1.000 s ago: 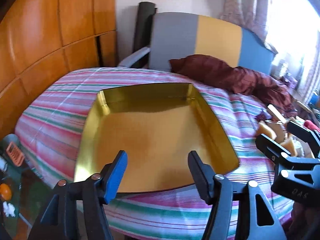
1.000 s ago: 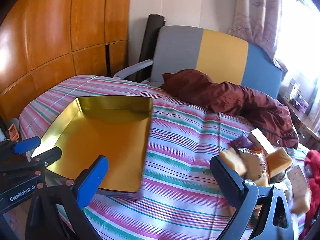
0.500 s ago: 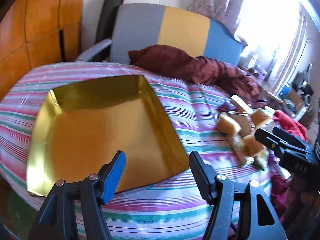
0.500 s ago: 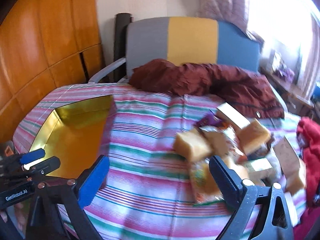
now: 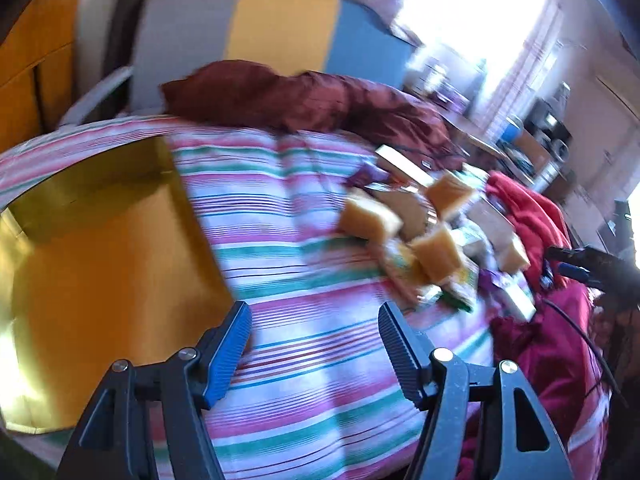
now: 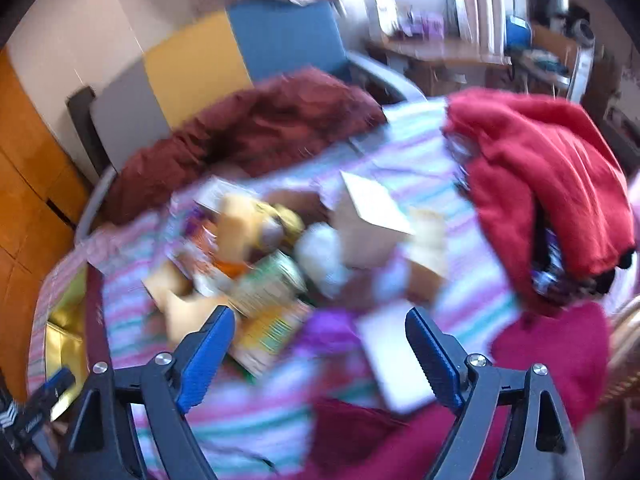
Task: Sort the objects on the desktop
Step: 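Move both tools from the gold tray over to the pile of items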
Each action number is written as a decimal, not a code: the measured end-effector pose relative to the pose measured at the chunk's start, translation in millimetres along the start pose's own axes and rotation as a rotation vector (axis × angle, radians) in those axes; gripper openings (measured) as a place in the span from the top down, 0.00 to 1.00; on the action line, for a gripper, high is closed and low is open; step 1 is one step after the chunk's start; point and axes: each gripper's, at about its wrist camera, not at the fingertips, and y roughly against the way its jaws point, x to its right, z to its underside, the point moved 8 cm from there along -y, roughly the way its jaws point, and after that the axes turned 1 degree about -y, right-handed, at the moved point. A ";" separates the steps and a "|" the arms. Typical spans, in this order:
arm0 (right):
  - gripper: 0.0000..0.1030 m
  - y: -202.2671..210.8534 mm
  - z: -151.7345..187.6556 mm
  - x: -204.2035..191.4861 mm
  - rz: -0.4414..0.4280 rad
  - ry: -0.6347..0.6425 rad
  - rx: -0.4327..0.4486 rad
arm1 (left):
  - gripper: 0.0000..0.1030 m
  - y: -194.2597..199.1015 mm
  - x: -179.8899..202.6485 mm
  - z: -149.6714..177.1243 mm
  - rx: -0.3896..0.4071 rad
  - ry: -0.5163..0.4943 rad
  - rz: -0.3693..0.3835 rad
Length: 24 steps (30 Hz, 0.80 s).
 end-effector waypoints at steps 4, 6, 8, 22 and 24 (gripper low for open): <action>0.15 -20.2 18.9 20.4 0.061 0.103 -0.170 | 0.35 -18.5 28.6 -5.6 -0.042 -0.050 0.060; 0.14 -27.3 22.1 21.8 0.081 0.166 -0.218 | 0.35 -28.9 41.8 -8.3 -0.066 -0.069 0.094; 0.15 -36.7 21.6 21.2 0.105 0.211 -0.276 | 0.35 -35.6 48.3 -10.3 -0.083 -0.088 0.104; 0.21 -102.5 39.1 33.3 0.330 0.217 -0.675 | 0.35 -81.0 97.3 -25.2 -0.166 -0.257 0.192; 0.30 -104.3 39.0 35.0 0.330 0.225 -0.676 | 0.34 -87.8 104.8 -28.1 -0.168 -0.270 0.210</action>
